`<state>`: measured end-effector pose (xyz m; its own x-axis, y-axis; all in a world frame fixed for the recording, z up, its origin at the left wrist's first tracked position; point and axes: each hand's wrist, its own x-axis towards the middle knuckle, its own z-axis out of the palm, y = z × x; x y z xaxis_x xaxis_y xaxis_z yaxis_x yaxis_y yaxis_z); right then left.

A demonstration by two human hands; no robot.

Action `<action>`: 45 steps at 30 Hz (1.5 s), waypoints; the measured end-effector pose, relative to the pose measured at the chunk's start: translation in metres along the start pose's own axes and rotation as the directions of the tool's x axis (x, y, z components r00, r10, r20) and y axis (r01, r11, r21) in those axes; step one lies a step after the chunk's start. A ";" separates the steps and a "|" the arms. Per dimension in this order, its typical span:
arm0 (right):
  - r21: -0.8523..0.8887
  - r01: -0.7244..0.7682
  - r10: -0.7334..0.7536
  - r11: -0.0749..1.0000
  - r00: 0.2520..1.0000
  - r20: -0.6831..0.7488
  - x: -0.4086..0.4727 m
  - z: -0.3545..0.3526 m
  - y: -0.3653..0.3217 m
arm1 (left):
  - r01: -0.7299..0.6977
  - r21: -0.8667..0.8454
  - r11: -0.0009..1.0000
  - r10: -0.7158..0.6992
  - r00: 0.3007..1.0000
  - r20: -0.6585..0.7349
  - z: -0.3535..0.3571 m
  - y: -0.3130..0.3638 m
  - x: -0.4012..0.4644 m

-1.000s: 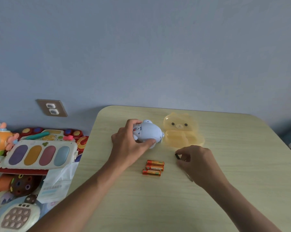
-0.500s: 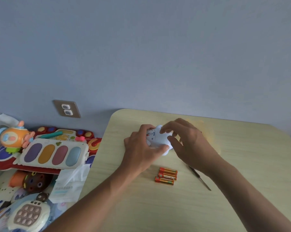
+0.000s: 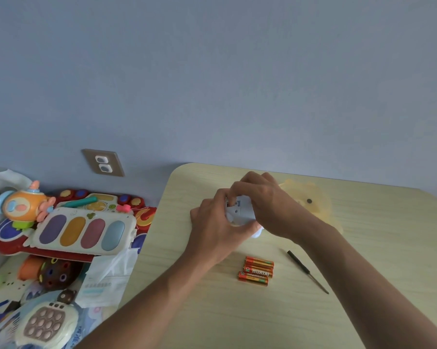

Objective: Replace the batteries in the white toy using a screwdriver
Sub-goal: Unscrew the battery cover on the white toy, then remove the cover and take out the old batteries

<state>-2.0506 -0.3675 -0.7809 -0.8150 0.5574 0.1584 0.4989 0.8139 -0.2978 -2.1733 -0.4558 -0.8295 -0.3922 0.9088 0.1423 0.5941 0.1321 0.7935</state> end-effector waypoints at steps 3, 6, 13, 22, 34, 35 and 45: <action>-0.001 -0.004 0.005 1.000 1.000 0.029 0.001 -0.002 -0.001 | -0.004 0.007 1.000 0.004 1.000 0.004 0.001 -0.002 0.001; -0.013 -0.001 0.002 1.000 0.998 0.061 0.001 -0.005 -0.003 | -0.013 0.013 1.000 0.013 1.000 0.008 0.002 -0.003 0.001; 0.017 -0.019 0.017 1.000 0.992 0.129 -0.003 -0.013 -0.010 | -0.017 0.025 1.000 0.015 0.998 0.059 0.000 0.000 0.002; 0.191 -0.078 0.082 0.979 0.997 -0.012 -0.018 -0.021 0.000 | 0.007 -0.044 0.999 -0.005 0.999 0.033 0.000 -0.002 -0.002; 0.344 -0.203 0.269 0.917 0.951 -0.155 -0.037 -0.045 0.007 | 0.024 -0.053 0.998 -0.022 0.999 0.029 -0.002 0.002 -0.003; 0.317 -0.225 0.289 0.921 0.943 -0.168 -0.045 -0.049 0.010 | 0.028 -0.055 0.998 -0.026 0.999 0.031 -0.002 0.002 -0.003; 0.196 -0.520 0.544 0.831 0.833 -0.098 -0.154 -0.043 0.031 | 0.051 -0.102 0.993 -0.047 0.998 0.044 -0.002 0.001 -0.003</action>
<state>-1.8968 -0.4215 -0.7738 -0.3791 0.9233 0.0620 0.7804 0.3549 -0.5148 -2.1733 -0.4598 -0.8281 -0.3885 0.9181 0.0788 0.4983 0.1374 0.8561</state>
